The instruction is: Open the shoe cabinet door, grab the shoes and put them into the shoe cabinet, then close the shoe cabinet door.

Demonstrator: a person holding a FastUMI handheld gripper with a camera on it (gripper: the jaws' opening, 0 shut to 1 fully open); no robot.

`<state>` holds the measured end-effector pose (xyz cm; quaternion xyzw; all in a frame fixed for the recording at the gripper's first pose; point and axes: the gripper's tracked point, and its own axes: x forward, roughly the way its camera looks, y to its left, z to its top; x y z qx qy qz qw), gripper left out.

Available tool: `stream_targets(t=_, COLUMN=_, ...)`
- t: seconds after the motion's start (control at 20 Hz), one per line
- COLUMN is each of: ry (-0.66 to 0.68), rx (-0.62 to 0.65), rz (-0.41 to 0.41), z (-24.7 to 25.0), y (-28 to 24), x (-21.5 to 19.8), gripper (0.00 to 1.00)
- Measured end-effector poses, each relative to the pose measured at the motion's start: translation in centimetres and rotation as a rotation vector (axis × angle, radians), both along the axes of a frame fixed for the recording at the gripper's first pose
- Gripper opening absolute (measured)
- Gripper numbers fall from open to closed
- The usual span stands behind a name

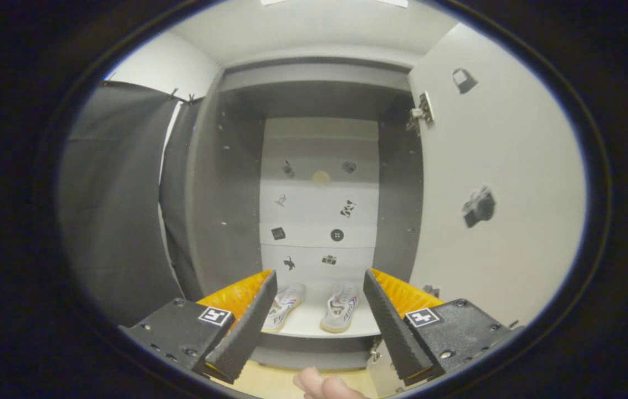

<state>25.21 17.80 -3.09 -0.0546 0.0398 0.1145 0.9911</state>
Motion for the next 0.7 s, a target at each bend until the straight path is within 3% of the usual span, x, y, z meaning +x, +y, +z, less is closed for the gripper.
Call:
stream_targets(t=0.3, ry=-0.055, rx=-0.025, rz=-0.004, z=3.1, y=-4.6, x=-10.9, gripper=0.99)
stream_targets(t=0.5, ry=-0.06, rx=-0.058, rz=-0.052, z=4.1, y=-10.4, x=-17.1, gripper=0.99)
stream_targets(t=0.7, ry=-0.016, rx=-0.006, rz=0.025, z=4.7, y=-14.2, x=-21.9, gripper=1.0)
